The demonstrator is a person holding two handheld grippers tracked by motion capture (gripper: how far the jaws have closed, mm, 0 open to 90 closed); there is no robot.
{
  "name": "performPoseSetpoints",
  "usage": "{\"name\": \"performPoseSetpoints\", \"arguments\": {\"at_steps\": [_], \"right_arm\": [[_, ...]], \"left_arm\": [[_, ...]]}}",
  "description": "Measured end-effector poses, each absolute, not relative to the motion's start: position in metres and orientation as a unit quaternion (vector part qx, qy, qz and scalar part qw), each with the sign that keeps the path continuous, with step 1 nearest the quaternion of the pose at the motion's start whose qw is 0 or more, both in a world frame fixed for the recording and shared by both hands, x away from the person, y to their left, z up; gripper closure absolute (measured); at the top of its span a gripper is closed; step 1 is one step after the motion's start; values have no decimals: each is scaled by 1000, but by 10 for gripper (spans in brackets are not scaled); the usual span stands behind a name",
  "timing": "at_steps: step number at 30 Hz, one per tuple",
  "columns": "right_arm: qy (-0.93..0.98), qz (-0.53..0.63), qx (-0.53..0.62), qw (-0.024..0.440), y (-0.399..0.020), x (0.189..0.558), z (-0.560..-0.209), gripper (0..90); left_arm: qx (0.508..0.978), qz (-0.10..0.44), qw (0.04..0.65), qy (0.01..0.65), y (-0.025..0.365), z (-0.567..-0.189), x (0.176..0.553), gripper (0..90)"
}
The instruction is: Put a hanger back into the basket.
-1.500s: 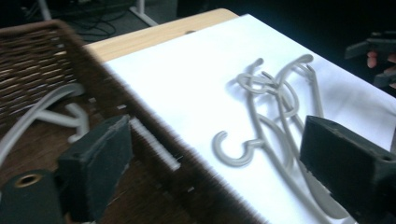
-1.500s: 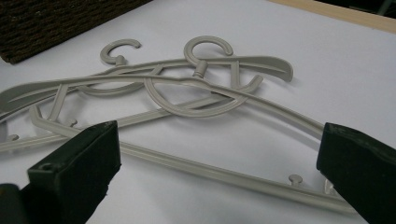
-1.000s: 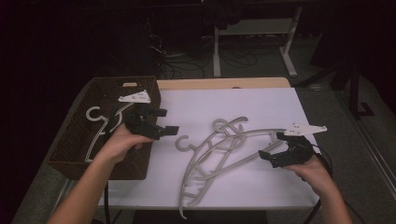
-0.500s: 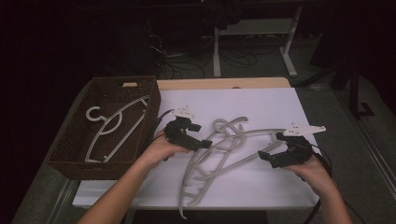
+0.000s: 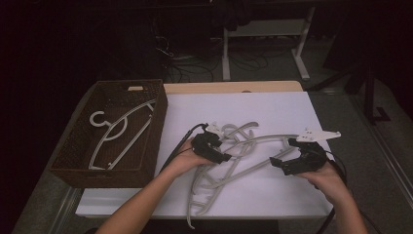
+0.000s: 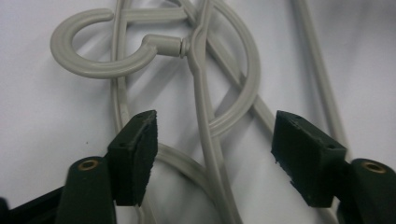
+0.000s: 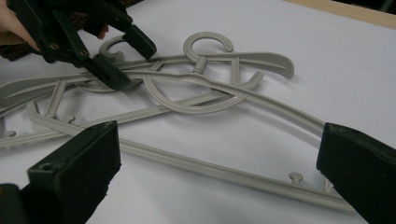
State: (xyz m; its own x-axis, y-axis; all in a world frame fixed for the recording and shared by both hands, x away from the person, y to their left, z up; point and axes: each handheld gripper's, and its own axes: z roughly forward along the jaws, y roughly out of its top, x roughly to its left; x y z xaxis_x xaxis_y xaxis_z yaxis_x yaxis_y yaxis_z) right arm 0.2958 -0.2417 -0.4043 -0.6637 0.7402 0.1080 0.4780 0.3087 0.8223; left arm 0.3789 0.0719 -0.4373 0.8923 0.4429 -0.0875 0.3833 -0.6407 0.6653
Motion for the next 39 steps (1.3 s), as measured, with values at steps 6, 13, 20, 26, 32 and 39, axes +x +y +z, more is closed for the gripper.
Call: {"name": "performPoseSetpoints", "arguments": {"at_steps": [6,13,20,26,32,39], "right_arm": [[796,446,382,146,-242,296,-404,0],[795,448,383,146,-243,296,-404,0],[793,450,382,148,-244,295,-403,0],[794,449,382,147,-243,295,-403,0],[794,450,382,147,-243,295,-403,0],[794,450,382,147,-243,295,-403,0]], "left_arm": [[913,60,340,219,63,-446,380,398],[924,73,319,199,55,-449,377,498],[927,77,310,197,51,-451,377,546],[927,80,307,202,49,-450,376,646],[923,79,307,219,48,-449,378,766],[922,92,296,233,47,-444,379,813]]}}
